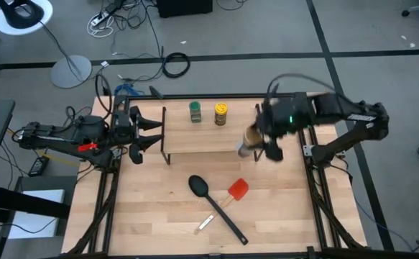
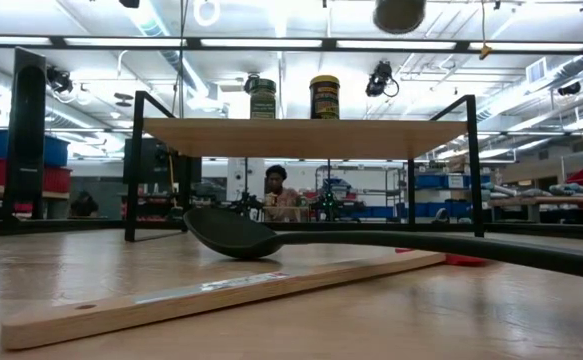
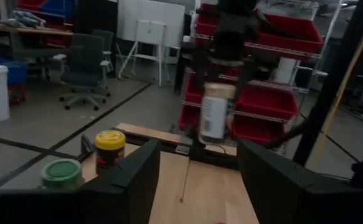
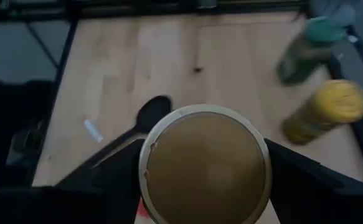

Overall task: Shelf spices
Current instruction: Remove the brown seasoning bottle from the shelf, then remove the yellow seasoning bottle from the shelf, then remove the green seasoning bottle from the shelf

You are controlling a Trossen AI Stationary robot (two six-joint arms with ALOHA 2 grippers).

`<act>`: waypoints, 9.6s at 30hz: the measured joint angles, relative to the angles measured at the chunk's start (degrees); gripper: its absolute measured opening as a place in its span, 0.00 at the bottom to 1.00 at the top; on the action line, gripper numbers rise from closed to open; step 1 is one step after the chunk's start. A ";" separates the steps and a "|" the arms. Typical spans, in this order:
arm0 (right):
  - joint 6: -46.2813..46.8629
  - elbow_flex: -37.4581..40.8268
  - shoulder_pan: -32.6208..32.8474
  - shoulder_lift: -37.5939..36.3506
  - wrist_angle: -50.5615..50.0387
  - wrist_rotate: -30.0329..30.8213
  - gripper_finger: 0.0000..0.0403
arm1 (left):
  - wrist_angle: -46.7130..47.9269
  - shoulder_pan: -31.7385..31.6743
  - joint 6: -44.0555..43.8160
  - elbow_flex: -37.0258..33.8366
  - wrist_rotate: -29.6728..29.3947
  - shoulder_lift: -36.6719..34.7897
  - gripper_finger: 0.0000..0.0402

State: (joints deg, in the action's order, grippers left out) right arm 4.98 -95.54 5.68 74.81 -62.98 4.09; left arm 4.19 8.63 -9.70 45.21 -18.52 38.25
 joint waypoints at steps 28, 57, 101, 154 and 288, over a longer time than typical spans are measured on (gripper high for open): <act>52.59 42.40 27.68 0.11 12.09 23.98 0.68 | 0.00 0.06 -1.00 0.00 4.21 5.28 0.55; 49.26 42.40 27.50 0.04 15.55 23.51 0.87 | 0.04 0.06 0.42 0.00 4.19 5.25 0.55; -14.76 14.22 -22.90 6.72 26.90 -3.76 0.87 | -0.05 0.06 1.62 0.00 4.19 5.23 0.55; 3.06 11.54 -4.55 5.46 27.05 -0.04 0.55 | 0.50 0.06 1.35 0.00 3.97 5.23 0.55; -16.46 11.57 21.52 -3.96 33.09 40.07 0.72 | 50.72 -31.54 15.44 54.49 36.44 50.40 0.48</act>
State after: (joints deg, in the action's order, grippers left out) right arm -11.47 -83.96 27.20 70.85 -29.89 44.16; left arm 54.92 -22.91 5.74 99.70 17.92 88.65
